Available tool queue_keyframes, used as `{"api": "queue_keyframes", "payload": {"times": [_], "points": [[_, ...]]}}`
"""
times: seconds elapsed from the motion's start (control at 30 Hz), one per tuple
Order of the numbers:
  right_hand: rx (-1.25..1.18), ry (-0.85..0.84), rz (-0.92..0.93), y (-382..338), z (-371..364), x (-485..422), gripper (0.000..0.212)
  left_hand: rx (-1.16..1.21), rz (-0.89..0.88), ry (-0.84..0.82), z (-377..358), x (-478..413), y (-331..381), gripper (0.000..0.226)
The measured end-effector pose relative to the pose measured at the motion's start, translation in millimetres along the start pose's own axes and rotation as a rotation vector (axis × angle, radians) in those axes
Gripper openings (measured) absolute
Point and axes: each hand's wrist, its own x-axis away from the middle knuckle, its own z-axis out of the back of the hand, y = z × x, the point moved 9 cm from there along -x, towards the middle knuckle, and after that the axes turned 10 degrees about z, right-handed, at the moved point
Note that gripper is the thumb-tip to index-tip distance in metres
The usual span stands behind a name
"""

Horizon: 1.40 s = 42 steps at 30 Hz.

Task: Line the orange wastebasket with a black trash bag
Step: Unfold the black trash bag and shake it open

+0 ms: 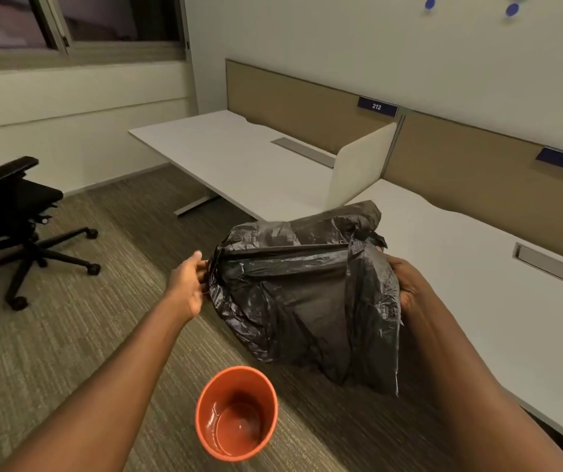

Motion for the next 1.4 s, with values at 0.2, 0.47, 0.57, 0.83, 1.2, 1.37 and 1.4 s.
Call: {"api": "queue_keyframes", "payload": {"times": [0.2, 0.47, 0.57, 0.83, 1.2, 1.37, 1.4], "points": [[0.061, -0.020, 0.027, 3.7, -17.0, -3.6, 0.030, -0.516, -0.024, -0.194, -44.3, 10.9, -19.2, 0.053], [0.394, 0.080, 0.163, -54.5, 6.8, -14.3, 0.030, -0.234, -0.036, 0.022, 11.6, -20.4, 4.7, 0.016], [0.136, -0.003, 0.075, -44.2, 0.4, -18.0, 0.027, -0.072, -0.054, 0.059, 25.5, -25.9, 12.3, 0.016], [-0.169, 0.045, 0.066, -54.5, 5.8, -25.2, 0.042, 0.100, -0.033, 0.145, 53.8, -31.8, 19.0, 0.010], [0.027, -0.108, -0.009, -17.3, -49.0, -1.6, 0.019, -0.778, -0.641, 0.383, -17.4, 35.2, 54.5, 0.047], [0.183, -0.303, -0.060, 25.2, -105.2, 22.9, 0.021, -0.547, -0.033, -0.394, -118.0, 47.4, -33.3, 0.065], [0.213, -0.304, -0.045, 28.7, -107.5, 22.7, 0.017, -0.468, 0.001, -0.412, -120.7, 45.3, -38.7, 0.051]]}}
